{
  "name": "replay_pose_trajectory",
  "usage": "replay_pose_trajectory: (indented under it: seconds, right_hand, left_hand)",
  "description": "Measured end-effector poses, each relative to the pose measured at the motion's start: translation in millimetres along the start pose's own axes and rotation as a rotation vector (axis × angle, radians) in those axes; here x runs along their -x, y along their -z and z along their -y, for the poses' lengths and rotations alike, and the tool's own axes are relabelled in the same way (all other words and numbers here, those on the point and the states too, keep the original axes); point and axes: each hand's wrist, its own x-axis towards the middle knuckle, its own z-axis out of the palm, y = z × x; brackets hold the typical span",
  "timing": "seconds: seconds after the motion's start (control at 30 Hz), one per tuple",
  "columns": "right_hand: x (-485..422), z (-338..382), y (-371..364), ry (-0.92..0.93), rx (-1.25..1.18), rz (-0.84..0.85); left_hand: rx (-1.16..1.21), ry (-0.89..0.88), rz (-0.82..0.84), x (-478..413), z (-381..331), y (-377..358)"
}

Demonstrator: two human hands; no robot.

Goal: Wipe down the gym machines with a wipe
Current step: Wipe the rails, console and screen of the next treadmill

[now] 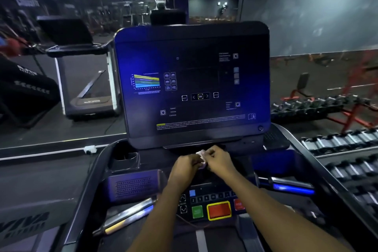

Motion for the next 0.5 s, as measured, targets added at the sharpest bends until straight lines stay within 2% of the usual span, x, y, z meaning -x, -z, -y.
replay_pose_trajectory:
  seconds: [0.13,0.27,0.3,0.4,0.5]
  right_hand:
    - [-3.7,-3.5,-4.9,-0.01,-0.101,-0.035]
    - [-6.9,-2.1,-3.1,-0.048,-0.165,-0.42]
    - [-9.6,-2.1,-2.1,-0.042,-0.184,-0.454]
    - [-15.2,-5.8,-3.3,0.022,-0.11,-0.401]
    - [-25.7,-18.8,14.3,-0.017,-0.022,-0.451]
  left_hand:
    - [-0.005,-0.011,-0.007,3.9,-1.8,3.4]
    - [-0.036,0.1,-0.129,10.2,-2.3,2.2]
    - [-0.066,0.118,-0.174,10.4,-2.5,0.8]
    - [-0.129,0.086,-0.279,12.8,-5.2,0.0]
    - [-0.183,0.049,-0.298,13.8,-7.4,-0.4]
